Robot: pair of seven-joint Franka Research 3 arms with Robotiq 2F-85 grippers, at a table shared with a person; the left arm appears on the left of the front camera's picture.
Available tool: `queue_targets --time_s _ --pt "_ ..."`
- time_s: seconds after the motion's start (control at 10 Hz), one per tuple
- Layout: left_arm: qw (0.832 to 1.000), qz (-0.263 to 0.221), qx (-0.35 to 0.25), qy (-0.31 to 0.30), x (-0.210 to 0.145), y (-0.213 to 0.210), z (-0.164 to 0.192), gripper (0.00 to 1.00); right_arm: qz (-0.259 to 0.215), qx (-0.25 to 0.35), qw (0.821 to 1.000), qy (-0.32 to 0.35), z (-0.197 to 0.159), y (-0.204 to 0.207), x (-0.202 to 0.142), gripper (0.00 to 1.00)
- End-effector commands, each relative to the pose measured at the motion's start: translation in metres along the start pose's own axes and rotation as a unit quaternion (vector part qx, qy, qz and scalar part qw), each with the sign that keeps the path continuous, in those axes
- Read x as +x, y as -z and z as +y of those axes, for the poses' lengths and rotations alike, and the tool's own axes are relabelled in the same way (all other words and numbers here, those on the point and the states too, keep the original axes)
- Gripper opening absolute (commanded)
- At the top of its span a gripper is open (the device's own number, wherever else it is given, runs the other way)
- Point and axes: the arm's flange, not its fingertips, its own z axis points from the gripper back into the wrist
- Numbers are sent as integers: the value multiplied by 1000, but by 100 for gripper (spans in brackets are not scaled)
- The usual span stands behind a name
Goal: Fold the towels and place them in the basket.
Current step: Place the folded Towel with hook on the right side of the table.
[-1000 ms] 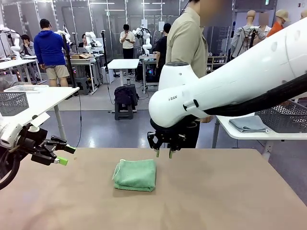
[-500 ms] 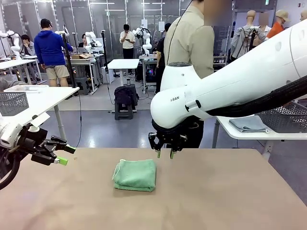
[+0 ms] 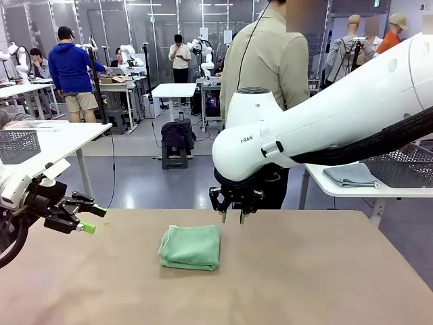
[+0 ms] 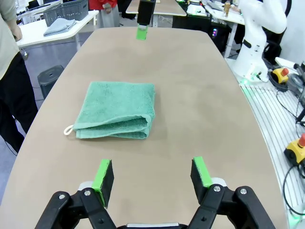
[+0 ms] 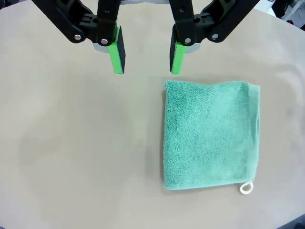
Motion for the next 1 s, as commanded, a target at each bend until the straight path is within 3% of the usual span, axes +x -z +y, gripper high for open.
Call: queue_targets --time_s 0.0,0.4,0.5,0.9 --pt "1000 0 -6 -3 1 -2 -1 83 0 -2 1000 6 2 0 2 49" --pt "1000 0 -6 -3 1 -2 -1 83 0 0 1000 0 0 0 0 49" --pt "1000 0 -6 -3 1 -2 -1 83 5 14 1000 27 4 4 7 49" --pt "1000 0 -6 -3 1 -2 -1 83 3 80 996 38 -2 61 23 49"
